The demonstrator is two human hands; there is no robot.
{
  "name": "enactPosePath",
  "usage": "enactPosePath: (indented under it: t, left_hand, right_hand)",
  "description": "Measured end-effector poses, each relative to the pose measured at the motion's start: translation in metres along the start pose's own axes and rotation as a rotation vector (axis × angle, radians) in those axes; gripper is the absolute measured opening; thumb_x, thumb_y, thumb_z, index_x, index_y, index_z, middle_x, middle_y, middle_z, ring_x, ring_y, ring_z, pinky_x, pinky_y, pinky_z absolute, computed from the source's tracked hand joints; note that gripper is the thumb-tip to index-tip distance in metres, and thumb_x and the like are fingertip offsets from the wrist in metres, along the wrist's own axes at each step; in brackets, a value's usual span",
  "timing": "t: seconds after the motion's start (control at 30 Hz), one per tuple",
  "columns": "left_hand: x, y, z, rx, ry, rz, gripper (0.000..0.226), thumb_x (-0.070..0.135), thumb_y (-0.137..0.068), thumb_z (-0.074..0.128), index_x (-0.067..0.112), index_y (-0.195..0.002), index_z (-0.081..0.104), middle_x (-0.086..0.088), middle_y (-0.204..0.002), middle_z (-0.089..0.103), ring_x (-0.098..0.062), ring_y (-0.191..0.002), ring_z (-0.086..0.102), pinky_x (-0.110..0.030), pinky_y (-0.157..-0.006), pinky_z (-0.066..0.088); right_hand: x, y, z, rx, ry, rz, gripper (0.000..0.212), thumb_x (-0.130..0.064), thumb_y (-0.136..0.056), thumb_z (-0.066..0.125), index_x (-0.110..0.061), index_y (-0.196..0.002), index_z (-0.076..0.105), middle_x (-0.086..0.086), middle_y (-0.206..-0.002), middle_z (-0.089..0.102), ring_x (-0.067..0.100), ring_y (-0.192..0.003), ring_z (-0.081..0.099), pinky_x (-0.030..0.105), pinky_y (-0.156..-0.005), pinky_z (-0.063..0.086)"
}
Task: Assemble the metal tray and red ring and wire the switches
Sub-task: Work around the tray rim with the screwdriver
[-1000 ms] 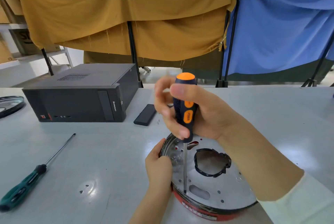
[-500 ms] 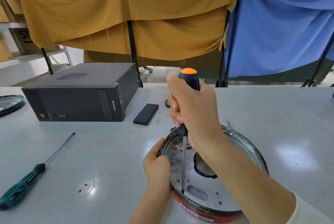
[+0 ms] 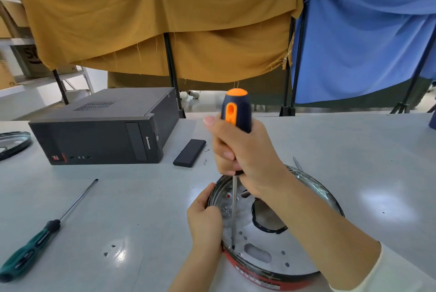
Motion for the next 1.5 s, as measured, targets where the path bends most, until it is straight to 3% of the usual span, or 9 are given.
enactPosePath:
  t: [0.2,0.37,0.5,0.63,0.77,0.9,1.03,1.27,1.5]
  left_hand:
    - [0.001,0.004,-0.005,0.019,-0.014,-0.018,0.064,-0.02,-0.077,0.032,0.028,-0.105,0.065,0.001,-0.095,0.073,-0.021,-0.079,0.07,-0.033,-0.072,0.058]
    - [0.009,-0.005,-0.018,-0.05,-0.081,-0.027,0.064,-0.022,-0.075,0.032,0.025,-0.102,0.066,-0.005,-0.089,0.076,-0.021,-0.072,0.072,-0.028,-0.059,0.058]
    - [0.017,-0.015,-0.033,-0.088,-0.148,-0.018,0.066,-0.023,-0.072,0.033,0.019,-0.109,0.067,-0.003,-0.094,0.075,-0.019,-0.082,0.072,-0.027,-0.059,0.056]
    - [0.021,-0.021,-0.039,-0.123,-0.222,-0.017,0.067,-0.023,-0.071,0.033,0.019,-0.112,0.066,-0.004,-0.097,0.074,-0.02,-0.083,0.069,-0.024,-0.055,0.053]
    - [0.021,-0.021,-0.031,-0.2,-0.31,0.0,0.065,-0.02,-0.075,0.038,0.023,-0.117,0.062,0.002,-0.108,0.069,-0.014,-0.096,0.065,-0.025,-0.069,0.055]
    - [0.019,-0.026,-0.02,-0.293,-0.413,0.019,0.048,-0.002,-0.085,0.047,0.032,-0.116,0.062,0.005,-0.116,0.066,-0.016,-0.108,0.062,-0.036,-0.095,0.052]
    - [0.024,-0.048,-0.018,-0.365,-0.398,0.034,0.025,0.023,-0.088,0.057,0.033,-0.109,0.066,0.01,-0.112,0.07,-0.012,-0.106,0.063,-0.033,-0.097,0.048]
    - [0.058,-0.125,0.003,-0.175,-0.9,0.386,0.031,0.001,-0.092,0.044,0.019,-0.108,0.063,0.003,-0.107,0.067,-0.019,-0.071,0.067,-0.036,-0.078,0.057]
    - [0.036,-0.198,0.045,-0.125,-1.462,0.403,0.028,0.012,-0.097,0.047,0.01,-0.122,0.058,-0.014,-0.119,0.058,-0.036,-0.106,0.059,-0.034,-0.084,0.048]
  right_hand:
    - [-0.031,-0.013,-0.006,-0.038,0.162,-0.043,0.031,-0.018,-0.091,0.062,-0.017,-0.065,0.044,-0.003,-0.045,0.037,0.01,-0.033,0.029,0.019,-0.037,0.029]
    - [-0.07,0.0,-0.071,0.325,0.316,-0.175,0.035,-0.04,-0.081,0.059,-0.013,-0.06,0.058,-0.001,-0.052,0.057,0.016,-0.05,0.057,0.027,-0.056,0.052]
    - [-0.086,0.016,-0.118,0.465,0.555,-0.132,0.066,-0.059,-0.081,0.042,0.003,-0.073,0.067,-0.005,-0.039,0.052,0.009,-0.033,0.041,0.018,-0.035,0.034]
    - [-0.054,0.032,-0.142,0.43,0.566,-0.034,0.047,-0.054,-0.081,0.053,-0.011,-0.083,0.071,0.002,-0.035,0.041,0.015,-0.031,0.036,0.027,-0.04,0.041]
    - [-0.015,0.033,-0.145,0.281,0.507,-0.059,0.014,-0.024,-0.087,0.068,-0.012,-0.095,0.069,0.01,-0.065,0.064,0.024,-0.053,0.062,0.033,-0.055,0.057]
    - [0.042,0.022,-0.143,0.071,0.697,0.04,0.02,-0.027,-0.079,0.073,-0.031,-0.096,0.063,-0.01,-0.099,0.063,0.019,-0.082,0.066,0.032,-0.065,0.058]
    - [0.085,0.013,-0.141,-0.142,1.032,0.067,0.044,0.004,-0.081,0.065,-0.037,-0.095,0.055,-0.014,-0.104,0.057,0.015,-0.101,0.057,0.042,-0.09,0.049]
    - [0.12,0.023,-0.137,-0.327,1.479,0.124,0.048,-0.017,-0.077,0.059,-0.047,-0.105,0.035,-0.012,-0.095,0.038,0.009,-0.073,0.047,0.029,-0.056,0.04]
    - [0.132,0.028,-0.132,-0.411,1.501,0.156,0.054,-0.011,-0.077,0.063,-0.041,-0.111,0.034,-0.005,-0.1,0.036,0.017,-0.073,0.049,0.026,-0.052,0.038]
Point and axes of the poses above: each hand's wrist, its own y-axis away from the middle knuckle, its own z-axis out of the palm, x = y × z, the point moved 10 cm from there along -y, towards the middle knuckle
